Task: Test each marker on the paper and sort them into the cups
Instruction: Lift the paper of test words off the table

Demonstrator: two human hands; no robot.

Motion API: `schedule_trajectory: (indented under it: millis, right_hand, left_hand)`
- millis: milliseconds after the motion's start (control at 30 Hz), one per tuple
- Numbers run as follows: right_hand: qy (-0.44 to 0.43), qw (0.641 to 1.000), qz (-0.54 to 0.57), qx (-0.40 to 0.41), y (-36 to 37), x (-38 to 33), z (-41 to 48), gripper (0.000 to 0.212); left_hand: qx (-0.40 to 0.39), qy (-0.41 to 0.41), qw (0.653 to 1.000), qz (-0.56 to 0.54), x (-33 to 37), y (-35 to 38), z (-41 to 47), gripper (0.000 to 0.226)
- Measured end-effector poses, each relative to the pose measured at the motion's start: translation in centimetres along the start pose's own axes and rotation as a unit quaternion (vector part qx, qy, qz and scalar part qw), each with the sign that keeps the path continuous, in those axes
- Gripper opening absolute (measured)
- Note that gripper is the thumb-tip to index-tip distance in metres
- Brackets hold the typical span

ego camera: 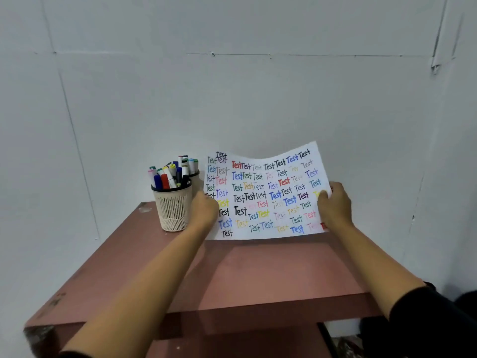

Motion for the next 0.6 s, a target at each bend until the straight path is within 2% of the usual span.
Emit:
schedule_trajectory:
  millis: [100, 233, 333, 433, 533, 600]
  right_hand:
    - [0.034, 0.997, -0.053, -0.045, 0.3, -0.3, 0.9, 0.025]
    - [0.087, 0.980, -0.142, -0.111, 1.7, 1.0, 0.8, 0.016]
    - [0.097, 0.972, -0.174, -0.122, 2.7, 2.2, 0.5, 0.026]
    - [0.098, 0.969, -0.191, -0.122, 3.4, 3.3, 0.8, 0.013]
    - [0.109, 0.962, -0.209, -0.138, 3.8, 4.2, 1.1, 0.008]
    - [0.117, 0.959, -0.208, -0.152, 4.1, 4.7, 1.3, 0.011]
  left_hand:
    - [-0.022, -0.053, 0.998, 0.023, -0.2, 0.2, 0.5, 0.027]
    - [-0.060, -0.087, 0.986, 0.126, -0.9, 1.0, -0.3, 0.029]
    - [-0.073, -0.108, 0.973, 0.188, -2.0, 1.4, -0.7, 0.031]
    - [-0.077, -0.132, 0.967, 0.202, -3.1, 1.3, -0.9, 0.030]
    - [-0.085, -0.147, 0.965, 0.202, -3.4, 1.2, -0.8, 0.033]
    - [-0.091, -0.153, 0.966, 0.189, -3.2, 1.1, -0.8, 0.037]
Point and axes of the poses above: each hand's wrist, its own z-axis towards the middle knuckle, its own y-axis out of the palm, x = y × z, the point moved 7 cm from there along z, towards the middle knuckle, and after that the axes turned 4 degrees about -x, right-handed, at the moved point
